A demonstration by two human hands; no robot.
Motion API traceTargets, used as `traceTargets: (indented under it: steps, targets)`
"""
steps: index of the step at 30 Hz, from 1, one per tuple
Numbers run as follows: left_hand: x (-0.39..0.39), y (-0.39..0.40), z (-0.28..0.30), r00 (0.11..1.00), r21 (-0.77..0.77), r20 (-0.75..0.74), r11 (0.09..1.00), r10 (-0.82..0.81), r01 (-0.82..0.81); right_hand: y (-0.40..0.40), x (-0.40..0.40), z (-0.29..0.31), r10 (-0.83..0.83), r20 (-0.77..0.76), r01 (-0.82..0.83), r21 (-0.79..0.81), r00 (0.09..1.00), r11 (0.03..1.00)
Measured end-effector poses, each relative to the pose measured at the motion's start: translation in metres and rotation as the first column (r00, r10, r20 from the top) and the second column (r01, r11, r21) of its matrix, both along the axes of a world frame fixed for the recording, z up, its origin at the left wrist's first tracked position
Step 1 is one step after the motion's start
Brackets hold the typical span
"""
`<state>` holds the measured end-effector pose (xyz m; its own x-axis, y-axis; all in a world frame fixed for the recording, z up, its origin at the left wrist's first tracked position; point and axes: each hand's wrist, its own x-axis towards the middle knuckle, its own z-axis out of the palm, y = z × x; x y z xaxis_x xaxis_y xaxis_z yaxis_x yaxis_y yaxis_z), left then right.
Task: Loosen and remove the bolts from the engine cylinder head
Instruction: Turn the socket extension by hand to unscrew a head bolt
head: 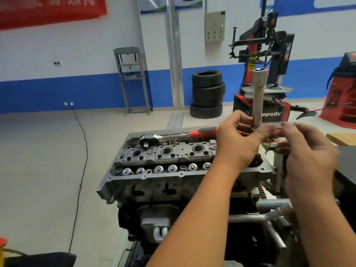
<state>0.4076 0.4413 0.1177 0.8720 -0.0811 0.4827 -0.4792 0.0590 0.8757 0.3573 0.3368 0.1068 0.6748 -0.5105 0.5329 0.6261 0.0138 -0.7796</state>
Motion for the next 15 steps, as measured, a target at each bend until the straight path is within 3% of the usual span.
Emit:
traceTargets:
  steps: [3, 5, 15]
  targets:
    - [-0.001, 0.001, -0.003, 0.999, -0.044, 0.040, 0.999, -0.010, 0.011, -0.011, 0.016, 0.003, 0.187, -0.053, -0.191, -0.085, 0.981, 0.978]
    - [-0.004, 0.001, -0.003, 0.999, -0.064, 0.049, 0.998, 0.000, 0.003, -0.008, 0.020, 0.008, 0.233, -0.018, -0.233, -0.159, 0.972, 0.959]
    - [-0.010, 0.007, -0.009, 0.996, 0.213, 0.070, 0.976, -0.046, 0.030, -0.006, 0.043, 0.001, -0.030, -0.009, 0.026, -0.294, 1.000, 0.955]
